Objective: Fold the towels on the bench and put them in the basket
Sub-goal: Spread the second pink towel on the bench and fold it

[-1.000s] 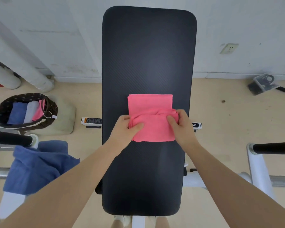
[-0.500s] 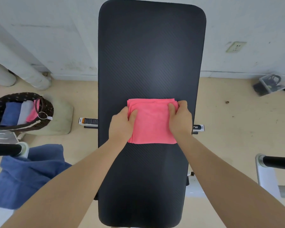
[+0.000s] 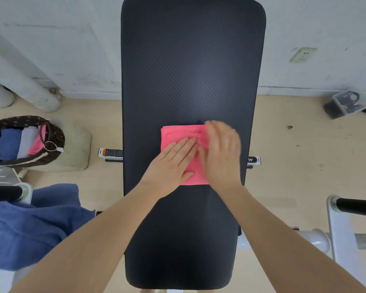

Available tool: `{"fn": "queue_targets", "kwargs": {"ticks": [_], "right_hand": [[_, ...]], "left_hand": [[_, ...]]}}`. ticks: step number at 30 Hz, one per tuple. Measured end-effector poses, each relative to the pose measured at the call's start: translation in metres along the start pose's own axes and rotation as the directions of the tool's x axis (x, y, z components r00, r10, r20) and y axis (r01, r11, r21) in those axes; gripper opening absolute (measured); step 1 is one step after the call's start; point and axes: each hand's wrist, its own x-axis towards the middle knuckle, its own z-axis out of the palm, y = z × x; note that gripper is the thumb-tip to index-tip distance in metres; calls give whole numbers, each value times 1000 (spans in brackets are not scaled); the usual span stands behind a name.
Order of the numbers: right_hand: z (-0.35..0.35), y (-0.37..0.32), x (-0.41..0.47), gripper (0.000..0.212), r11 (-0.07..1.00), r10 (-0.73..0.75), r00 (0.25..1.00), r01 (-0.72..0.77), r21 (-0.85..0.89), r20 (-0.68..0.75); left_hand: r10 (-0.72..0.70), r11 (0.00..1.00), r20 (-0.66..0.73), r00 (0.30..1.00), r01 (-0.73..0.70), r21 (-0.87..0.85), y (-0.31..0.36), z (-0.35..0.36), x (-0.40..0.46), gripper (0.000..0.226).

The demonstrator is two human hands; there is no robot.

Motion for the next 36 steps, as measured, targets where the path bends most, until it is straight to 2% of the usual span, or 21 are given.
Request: {"fn": "queue_targets", "kwargs": {"ticks": [1,2,3,5,11,14,17,19,20,23,25,27,28,30,32,34,36], "right_hand": [[4,-1,-10,49,979,-195,978,198,-37,79],[9,1,-19,52,942,-316,933,330,-56,172],[12,6,-27,57,918,-363,893,392,-62,265],[15,23,-36,68,911,-345,861,403,-89,373],[-1,60,-31,107,845,-351,787,500,-190,508],[-4,55,-31,124,854,-304,780,477,-206,547],[-7,49,-31,121,861,-283,780,463,-210,558],[-8,46,-30,102,847,-322,781,490,-205,536],[-7,45,-30,89,845,-342,790,496,-202,509],[-10,41,-32,50,884,-350,829,446,-138,436],[-15,44,-36,37,921,-330,844,385,-50,424],[-23,46,-40,28,962,-268,859,263,72,435],[-28,46,-41,28,974,-221,864,169,154,452],[-36,42,-43,39,959,-111,863,-38,280,494],[-43,37,-43,42,932,-18,860,-170,321,509],[-44,35,-39,35,929,9,845,-204,308,535],[-42,34,-32,42,945,12,827,-194,265,563]], "left_hand": [[0,1000,18,1000,0,13,-2,1,-2,63],[-1,1000,31,1000,0,26,-4,1,-2,65],[0,999,53,999,-2,41,-6,2,-3,67],[2,998,78,997,-7,68,-8,1,-2,73],[-21,999,150,989,14,46,-9,-6,-6,80],[32,998,101,994,-37,56,-14,-6,-16,83],[89,991,136,987,-102,87,-20,-8,-22,111],[81,991,179,981,-98,93,-19,-11,-20,122],[69,993,179,982,-85,83,-17,-13,-19,120],[41,999,96,995,-42,5,-11,-16,-21,91],[15,997,68,998,-10,-76,-10,-18,-26,71],[-29,978,83,996,46,-202,-6,-25,-32,53],[-74,946,115,991,106,-306,-2,-30,-35,49],[-192,804,238,952,292,-519,5,-40,-42,48],[-290,660,314,904,426,-619,11,-46,-44,43],[-388,579,312,867,493,-650,13,-49,-40,31],[-472,531,299,829,538,-654,14,-49,-32,25]]}}
